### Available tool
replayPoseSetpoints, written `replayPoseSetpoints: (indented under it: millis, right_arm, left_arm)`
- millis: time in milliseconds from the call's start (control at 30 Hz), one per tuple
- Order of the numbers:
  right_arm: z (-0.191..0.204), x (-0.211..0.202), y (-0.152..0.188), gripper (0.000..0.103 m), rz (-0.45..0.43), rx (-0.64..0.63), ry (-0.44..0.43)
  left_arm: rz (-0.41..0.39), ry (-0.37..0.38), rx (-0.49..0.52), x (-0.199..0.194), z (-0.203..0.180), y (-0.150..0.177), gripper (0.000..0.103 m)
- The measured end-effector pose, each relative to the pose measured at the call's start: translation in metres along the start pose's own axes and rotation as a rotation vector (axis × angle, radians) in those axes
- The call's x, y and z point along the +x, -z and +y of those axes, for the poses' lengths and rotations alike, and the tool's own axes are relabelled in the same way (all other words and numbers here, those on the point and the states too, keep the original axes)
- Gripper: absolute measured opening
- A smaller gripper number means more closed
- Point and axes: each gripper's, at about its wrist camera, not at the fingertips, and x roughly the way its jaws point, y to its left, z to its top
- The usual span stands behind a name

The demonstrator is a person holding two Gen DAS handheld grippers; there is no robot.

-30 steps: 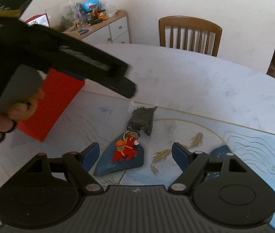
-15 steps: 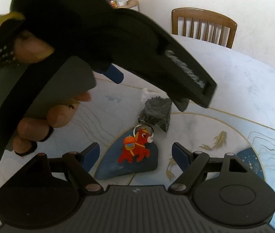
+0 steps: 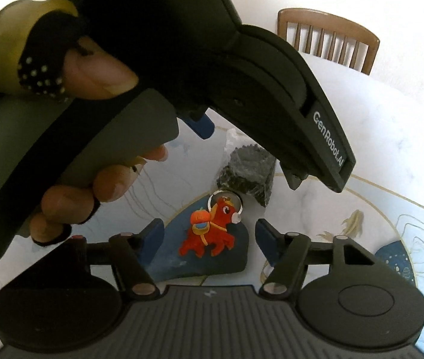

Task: Organize objects
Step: 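Lower the left gripper over the black granule bag while the right approaches the red horse keychain, then close the left gripper on the black granule bag while the right grasps the red horse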

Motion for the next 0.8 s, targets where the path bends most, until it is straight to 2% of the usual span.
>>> replayPoseSetpoints:
  millis: [133, 233, 300, 367, 500, 567, 800]
  right_arm:
    - [0.0, 0.0, 0.004, 0.062, 0.0, -0.019, 0.018]
    - [0.004, 0.001, 0.005, 0.051, -0.007, -0.036, 0.033]
    - [0.004, 0.0, 0.005, 0.047, -0.007, -0.031, 0.035]
    - [0.006, -0.001, 0.005, 0.038, -0.011, -0.035, 0.034]
    - [0.007, -0.002, 0.007, 0.035, -0.015, -0.028, 0.039]
    - [0.006, -0.003, 0.008, 0.035, -0.015, -0.022, 0.044]
    - [-0.003, -0.014, 0.007, 0.034, -0.026, 0.035, 0.038]
  left_arm:
    - [0.018, 0.002, 0.021, 0.006, -0.005, 0.003, 0.075]
    - [0.007, -0.015, 0.045, 0.007, -0.009, 0.005, 0.07]
    - [-0.001, -0.027, 0.054, 0.007, -0.01, 0.006, 0.061]
    - [-0.006, -0.036, 0.063, 0.005, -0.01, 0.006, 0.054]
    - [-0.013, -0.043, 0.058, 0.003, -0.008, 0.007, 0.037]
    - [-0.016, -0.036, 0.052, 0.001, -0.007, 0.009, 0.033]
    - [-0.043, -0.053, 0.045, -0.016, 0.001, 0.012, 0.03]
